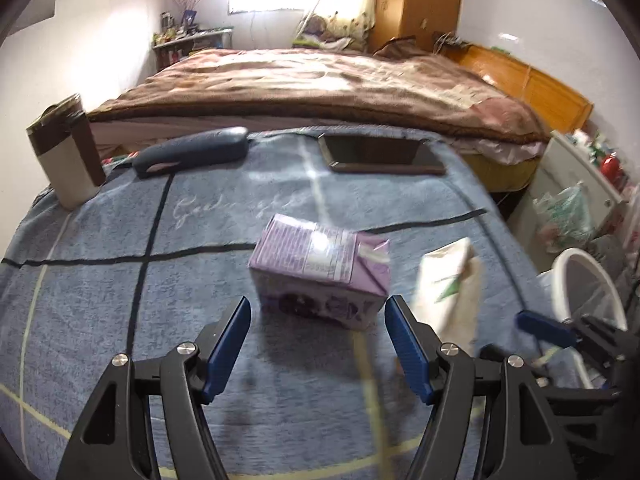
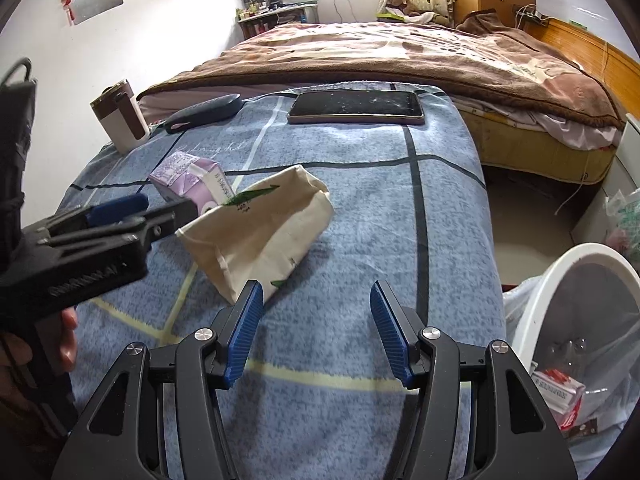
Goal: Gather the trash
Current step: 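Move both open grippers back to the remaining trash on the bed, then grasp the purple milk carton with the left gripper while the right grasps the beige paper bag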
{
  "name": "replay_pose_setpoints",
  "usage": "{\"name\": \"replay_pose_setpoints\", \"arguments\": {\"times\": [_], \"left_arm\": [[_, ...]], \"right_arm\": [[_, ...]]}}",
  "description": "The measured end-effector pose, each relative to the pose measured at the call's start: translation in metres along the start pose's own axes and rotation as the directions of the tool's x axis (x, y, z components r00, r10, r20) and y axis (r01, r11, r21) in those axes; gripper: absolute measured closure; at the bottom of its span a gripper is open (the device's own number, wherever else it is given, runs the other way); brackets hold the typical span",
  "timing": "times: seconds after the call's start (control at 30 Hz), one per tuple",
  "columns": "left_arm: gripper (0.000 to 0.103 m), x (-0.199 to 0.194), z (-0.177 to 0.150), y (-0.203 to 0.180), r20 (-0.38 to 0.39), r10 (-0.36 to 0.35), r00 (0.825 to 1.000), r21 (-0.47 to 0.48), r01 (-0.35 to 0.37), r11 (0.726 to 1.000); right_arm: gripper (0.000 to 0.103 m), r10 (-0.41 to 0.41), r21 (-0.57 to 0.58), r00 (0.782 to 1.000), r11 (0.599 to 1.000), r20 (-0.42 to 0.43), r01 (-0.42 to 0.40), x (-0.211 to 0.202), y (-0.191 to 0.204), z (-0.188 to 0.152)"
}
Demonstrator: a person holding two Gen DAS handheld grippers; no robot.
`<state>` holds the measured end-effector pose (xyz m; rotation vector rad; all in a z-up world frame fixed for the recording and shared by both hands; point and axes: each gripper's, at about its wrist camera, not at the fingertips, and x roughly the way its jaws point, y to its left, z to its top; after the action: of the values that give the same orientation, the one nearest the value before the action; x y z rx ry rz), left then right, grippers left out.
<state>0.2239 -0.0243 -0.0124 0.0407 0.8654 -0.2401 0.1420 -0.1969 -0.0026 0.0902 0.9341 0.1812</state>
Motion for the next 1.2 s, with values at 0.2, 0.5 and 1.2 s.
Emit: {"name": "replay_pose_setpoints", "arguments": {"times": [0.2,0.5,1.2], "left_arm": [[0.031,-0.004,-0.005,0.028,0.004,0.033,0.999,-0.047,-0.033,0.998],[0.031,-0.017,-0.005,0.037,0.028,-0.026,0.999,-0.064,0.028,0.998],[0.031,0.003,-0.002,0.038,-0.023,0.032,0.999,-0.08,-0.034,0.996]], "right_arm": [[0.045,-0.005,-0.011,1.0,1.0,-0.019,0.005,0.007,0.004,0.004],[0.043,-0.041,-0.031,0.999,0.999,-0.032,0.04,0.012,0.007,0.006],[0.04,-0.113,-0.024,0.993,0.993,-0.037,0.112,0.017,-0.005,0.008]]}}
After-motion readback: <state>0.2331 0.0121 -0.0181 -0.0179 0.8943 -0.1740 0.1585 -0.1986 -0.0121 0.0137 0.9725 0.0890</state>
